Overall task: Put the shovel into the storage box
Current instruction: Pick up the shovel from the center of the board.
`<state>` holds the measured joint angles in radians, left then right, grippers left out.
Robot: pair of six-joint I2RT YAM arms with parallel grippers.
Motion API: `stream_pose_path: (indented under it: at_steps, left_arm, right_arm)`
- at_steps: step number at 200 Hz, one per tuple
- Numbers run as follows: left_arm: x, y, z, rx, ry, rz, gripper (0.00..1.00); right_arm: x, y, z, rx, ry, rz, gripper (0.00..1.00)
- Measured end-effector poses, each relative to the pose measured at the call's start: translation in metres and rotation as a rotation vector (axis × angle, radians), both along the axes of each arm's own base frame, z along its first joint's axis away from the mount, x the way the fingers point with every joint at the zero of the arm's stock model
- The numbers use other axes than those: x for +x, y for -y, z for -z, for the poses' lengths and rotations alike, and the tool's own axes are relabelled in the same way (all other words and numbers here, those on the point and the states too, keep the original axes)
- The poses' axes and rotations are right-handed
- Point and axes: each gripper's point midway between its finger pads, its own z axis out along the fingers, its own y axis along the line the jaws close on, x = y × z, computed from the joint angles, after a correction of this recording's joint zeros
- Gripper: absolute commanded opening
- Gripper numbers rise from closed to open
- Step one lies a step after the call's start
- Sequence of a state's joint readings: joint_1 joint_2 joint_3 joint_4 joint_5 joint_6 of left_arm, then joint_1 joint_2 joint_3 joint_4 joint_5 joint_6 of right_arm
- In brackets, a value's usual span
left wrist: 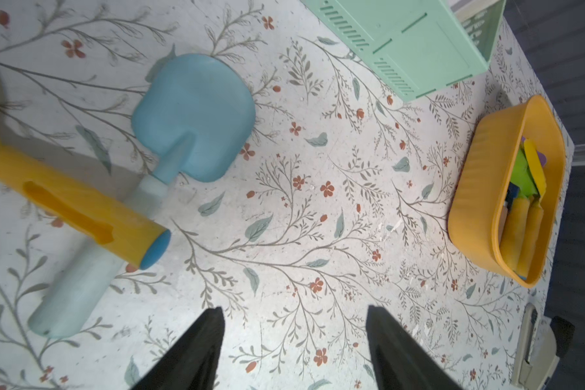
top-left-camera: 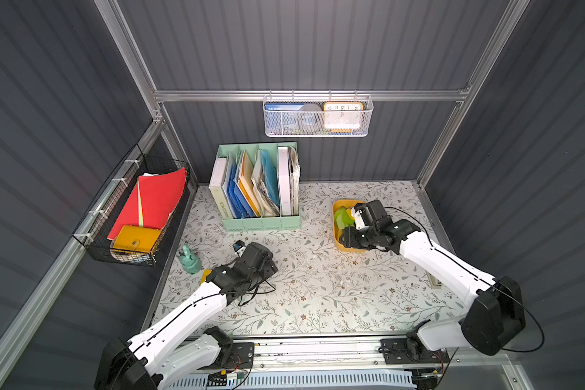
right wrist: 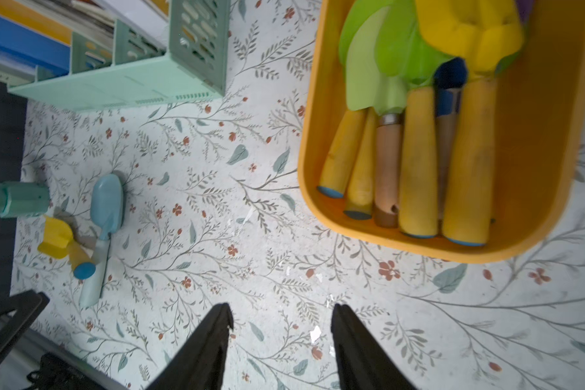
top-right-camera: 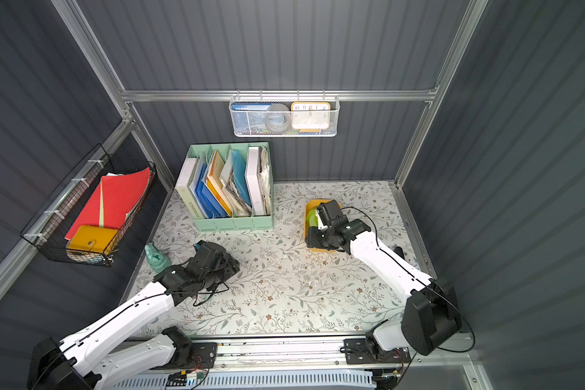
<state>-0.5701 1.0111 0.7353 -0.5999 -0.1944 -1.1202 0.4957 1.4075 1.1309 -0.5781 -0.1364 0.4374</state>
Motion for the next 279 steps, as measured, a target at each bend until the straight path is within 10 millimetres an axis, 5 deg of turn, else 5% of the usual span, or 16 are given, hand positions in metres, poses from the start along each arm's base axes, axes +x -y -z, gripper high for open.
stream_pose_path:
  at_steps: [61, 128, 183, 279]
  left_arm:
    - [-0.004, -0.035, -0.005, 0.078, -0.058, -0.159, 0.80]
    - [-0.006, -0.076, 0.002, 0.094, -0.104, -0.341, 0.79]
    - [-0.014, -0.105, 0.039, 0.061, -0.212, -0.466, 0.77]
    - [-0.015, -0.112, 0.085, 0.002, -0.297, -0.505, 0.73]
  right_arm:
    - [-0.029, -0.044, 0.012, 0.078, -0.027, -0.101, 0.59]
    - [-0.044, -0.064, 0.024, 0.143, -0.053, -0.122, 0.59]
    - [-0.046, -0.066, 0.032, 0.161, -0.063, -0.106, 0.58]
    - [-0.044, -0.068, 0.031, 0.178, -0.061, -0.096, 0.58]
